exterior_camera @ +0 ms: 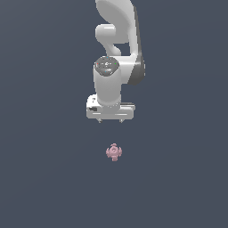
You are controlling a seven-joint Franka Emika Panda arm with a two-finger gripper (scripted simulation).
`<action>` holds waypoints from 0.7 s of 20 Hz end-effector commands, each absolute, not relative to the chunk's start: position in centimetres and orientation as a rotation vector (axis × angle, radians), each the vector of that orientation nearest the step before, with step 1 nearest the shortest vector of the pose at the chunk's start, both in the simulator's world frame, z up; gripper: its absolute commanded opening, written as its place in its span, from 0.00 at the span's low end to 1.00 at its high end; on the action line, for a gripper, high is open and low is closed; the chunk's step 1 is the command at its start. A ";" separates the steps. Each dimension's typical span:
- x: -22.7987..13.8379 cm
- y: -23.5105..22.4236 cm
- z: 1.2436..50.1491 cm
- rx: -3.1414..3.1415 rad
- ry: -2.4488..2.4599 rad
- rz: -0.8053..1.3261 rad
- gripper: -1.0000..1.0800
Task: Pick up the object and move it to a goal position.
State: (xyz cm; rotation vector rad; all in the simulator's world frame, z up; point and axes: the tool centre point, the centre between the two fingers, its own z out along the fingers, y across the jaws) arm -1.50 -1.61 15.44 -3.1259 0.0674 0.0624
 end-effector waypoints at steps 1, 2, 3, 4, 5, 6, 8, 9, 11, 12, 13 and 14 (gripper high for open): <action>-1.5 -1.6 15.4 -3.126 0.067 0.062 0.96; -1.5 -1.6 15.4 -3.126 0.066 0.062 0.96; -1.5 -1.4 15.5 -3.125 0.060 0.060 0.96; -1.4 -1.2 15.5 -3.125 0.051 0.057 0.96; -1.3 -0.8 15.6 -3.124 0.039 0.052 0.96; -1.3 -0.4 15.6 -3.122 0.023 0.047 0.96; -1.1 0.6 15.8 -3.119 -0.011 0.035 0.96; -1.0 1.0 15.9 -3.118 -0.024 0.030 0.96; -1.0 1.3 15.9 -3.117 -0.038 0.026 0.96; -1.0 1.4 15.9 -3.116 -0.039 0.025 0.96; -1.0 1.3 15.9 -3.117 -0.037 0.026 0.96; -1.0 1.2 15.9 -3.117 -0.033 0.027 0.96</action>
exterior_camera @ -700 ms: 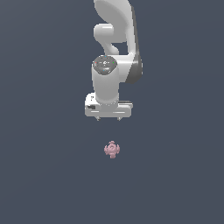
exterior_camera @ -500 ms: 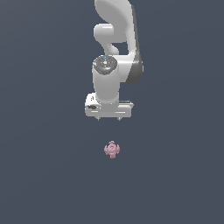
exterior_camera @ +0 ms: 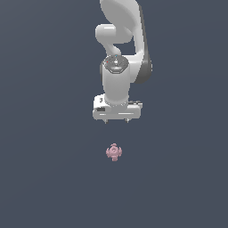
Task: Pick up the object and move it to a goal position.
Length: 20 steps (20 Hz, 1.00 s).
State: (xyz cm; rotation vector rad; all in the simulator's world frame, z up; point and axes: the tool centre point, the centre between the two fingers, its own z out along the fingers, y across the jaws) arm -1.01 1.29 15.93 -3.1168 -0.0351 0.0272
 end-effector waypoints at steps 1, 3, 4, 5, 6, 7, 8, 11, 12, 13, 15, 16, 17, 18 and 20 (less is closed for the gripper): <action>-1.0 1.2 15.9 -3.117 -0.029 0.028 0.96; -0.8 1.2 15.8 -3.117 -0.016 0.027 0.96; -0.7 1.2 15.8 -3.117 -0.007 0.027 0.96; -0.6 1.2 15.7 -3.117 0.005 0.027 0.96; -0.4 1.2 15.7 -3.117 0.020 0.027 0.96; -0.3 1.1 15.6 -3.117 0.036 0.027 0.96; -0.1 1.1 15.5 -3.117 0.054 0.027 0.96; 0.6 1.0 15.2 -3.115 0.122 0.026 0.96; 0.9 1.0 15.0 -3.114 0.148 0.026 0.96; 1.2 1.0 14.9 -3.113 0.177 0.026 0.96; 1.8 0.9 14.5 -3.109 0.241 0.025 0.96; 2.2 0.8 14.3 -3.106 0.276 0.025 0.96; 2.5 0.8 14.1 -3.103 0.313 0.024 0.96; 2.9 0.7 13.9 -3.100 0.353 0.024 0.96; 3.7 0.6 13.4 -3.091 0.437 0.022 0.96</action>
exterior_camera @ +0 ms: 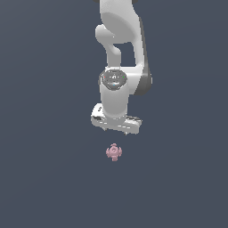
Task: Pick up the object and move it to a goal position.
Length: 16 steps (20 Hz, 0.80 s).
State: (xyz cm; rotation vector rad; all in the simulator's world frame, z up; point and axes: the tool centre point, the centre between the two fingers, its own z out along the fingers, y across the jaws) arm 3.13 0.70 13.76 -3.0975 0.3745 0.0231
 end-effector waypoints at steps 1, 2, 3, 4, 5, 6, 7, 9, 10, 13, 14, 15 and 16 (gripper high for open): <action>4.1 0.6 13.1 -3.085 0.479 0.022 0.96; 4.5 0.5 12.8 -3.079 0.522 0.021 0.96; 4.9 0.5 12.6 -3.073 0.564 0.020 0.96; 5.3 0.4 12.3 -3.066 0.607 0.019 0.96; 5.7 0.4 12.0 -3.059 0.648 0.018 0.96; 6.1 0.3 11.7 -3.051 0.690 0.017 0.96; 6.4 0.3 11.5 -3.043 0.729 0.015 0.96; 7.1 0.2 11.0 -3.028 0.800 0.013 0.96; 7.4 0.2 10.7 -3.020 0.832 0.012 0.96; 8.1 0.2 10.1 -2.999 0.916 0.008 0.96; 8.3 0.1 9.9 -2.993 0.939 0.007 0.96; 8.5 0.1 9.8 -2.987 0.961 0.006 0.96; 8.6 0.1 9.6 -2.981 0.980 0.005 0.96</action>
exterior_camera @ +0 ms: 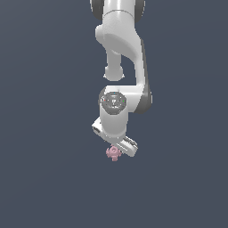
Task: Pick up the object and move it to a goal position.
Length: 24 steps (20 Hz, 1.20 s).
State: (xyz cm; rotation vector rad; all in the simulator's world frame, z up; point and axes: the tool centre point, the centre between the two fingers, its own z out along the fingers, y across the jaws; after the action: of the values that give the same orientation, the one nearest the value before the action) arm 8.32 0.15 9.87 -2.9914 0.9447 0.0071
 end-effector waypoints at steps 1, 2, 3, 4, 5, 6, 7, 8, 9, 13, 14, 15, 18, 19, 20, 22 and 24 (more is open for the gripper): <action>8.8 0.1 9.5 -2.976 0.997 0.004 0.96; 8.9 0.1 9.4 -2.972 1.012 0.003 0.96; 9.0 0.1 9.3 -2.968 1.025 0.002 0.96; 9.1 0.1 9.2 -2.965 1.036 0.001 0.96; 9.2 0.1 9.1 -2.962 1.045 0.001 0.96; 9.2 0.1 9.1 -2.960 1.052 0.001 0.96; 9.3 0.1 9.0 -2.958 1.057 0.000 0.96; 9.3 0.1 9.0 -2.957 1.060 0.000 0.96; 9.3 0.1 9.0 -2.957 1.061 0.000 0.96; 9.2 0.1 8.6 -2.959 1.055 0.001 0.96; 9.2 0.1 8.3 -2.959 1.056 0.001 0.96; 9.2 0.1 8.0 -2.959 1.056 0.001 0.96; 9.2 0.1 6.3 -2.958 1.058 0.001 0.96; 9.2 0.1 5.7 -2.958 1.059 0.000 0.96; 9.2 0.1 5.2 -2.957 1.060 0.000 0.96; 9.1 0.1 4.4 -2.957 1.061 0.000 0.96; 9.2 0.1 3.9 -2.957 1.061 0.000 0.96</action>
State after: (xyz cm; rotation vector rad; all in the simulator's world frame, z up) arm 9.11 0.09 4.29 -2.9577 1.0611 0.0029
